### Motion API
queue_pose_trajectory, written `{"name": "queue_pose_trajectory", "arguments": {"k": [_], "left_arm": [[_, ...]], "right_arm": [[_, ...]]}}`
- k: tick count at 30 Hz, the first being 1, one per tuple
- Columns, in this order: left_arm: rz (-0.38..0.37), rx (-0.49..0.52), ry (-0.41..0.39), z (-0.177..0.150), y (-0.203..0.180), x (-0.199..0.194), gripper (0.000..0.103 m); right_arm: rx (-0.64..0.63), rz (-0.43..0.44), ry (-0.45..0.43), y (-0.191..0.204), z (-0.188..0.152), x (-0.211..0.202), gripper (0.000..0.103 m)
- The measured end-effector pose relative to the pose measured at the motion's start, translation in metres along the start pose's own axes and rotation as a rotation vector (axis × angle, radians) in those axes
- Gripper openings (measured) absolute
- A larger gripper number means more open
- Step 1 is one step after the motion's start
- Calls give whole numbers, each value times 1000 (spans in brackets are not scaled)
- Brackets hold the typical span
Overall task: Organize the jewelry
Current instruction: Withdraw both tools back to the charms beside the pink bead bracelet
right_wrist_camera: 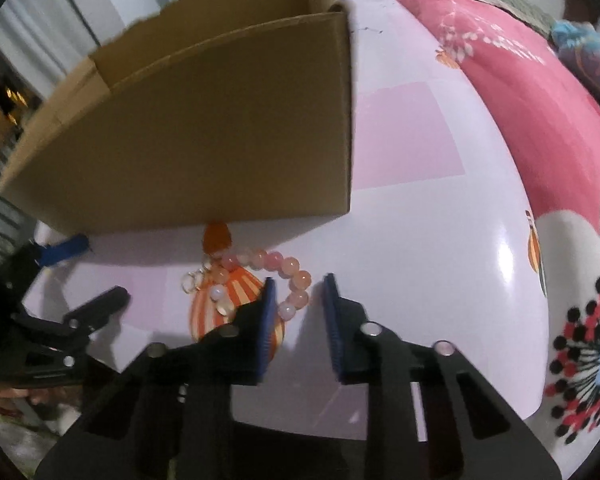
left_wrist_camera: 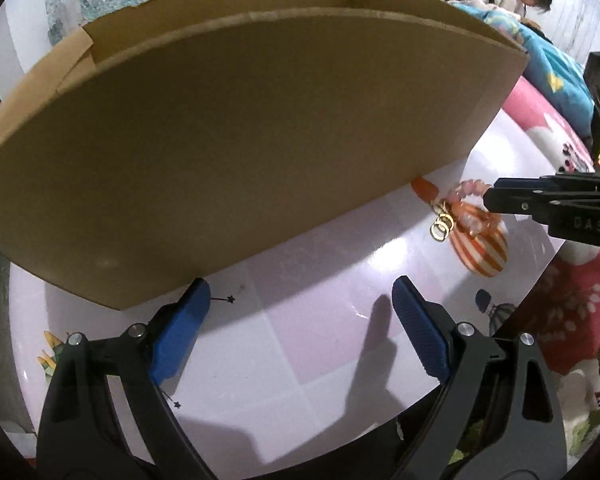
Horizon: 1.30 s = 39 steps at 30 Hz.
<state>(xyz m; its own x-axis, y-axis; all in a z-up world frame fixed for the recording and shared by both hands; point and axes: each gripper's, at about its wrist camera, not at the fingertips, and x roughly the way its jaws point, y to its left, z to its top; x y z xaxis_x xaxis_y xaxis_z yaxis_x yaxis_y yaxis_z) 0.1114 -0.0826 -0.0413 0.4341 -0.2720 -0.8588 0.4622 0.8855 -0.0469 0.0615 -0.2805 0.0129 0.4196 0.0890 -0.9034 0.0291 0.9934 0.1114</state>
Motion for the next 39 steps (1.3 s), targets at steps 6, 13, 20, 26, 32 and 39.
{"name": "queue_pose_trajectory", "arguments": {"k": [6,13,20,26,32,39], "left_arm": [[30,23,-17,-1,-1,2,90],[33,20,-31,-3,0,3,92],[37,24,-33,-8,-5,3,95],[35,25,-22,-10,-4,3,95],[41,14,-21,-10,0,0,95],[44,5,-26,-16,6,-2,95]], "right_arm": [[21,55,-35,0,5,-15,10],[90,-13,-73,-26,0,-33,10],[159,14,-68,-44,1,-19,12],[141,106,-158,-36,2,-36,22],[27,215,-91,3,2,-13,22],[-19,183,-45,22,10,15,20]]}}
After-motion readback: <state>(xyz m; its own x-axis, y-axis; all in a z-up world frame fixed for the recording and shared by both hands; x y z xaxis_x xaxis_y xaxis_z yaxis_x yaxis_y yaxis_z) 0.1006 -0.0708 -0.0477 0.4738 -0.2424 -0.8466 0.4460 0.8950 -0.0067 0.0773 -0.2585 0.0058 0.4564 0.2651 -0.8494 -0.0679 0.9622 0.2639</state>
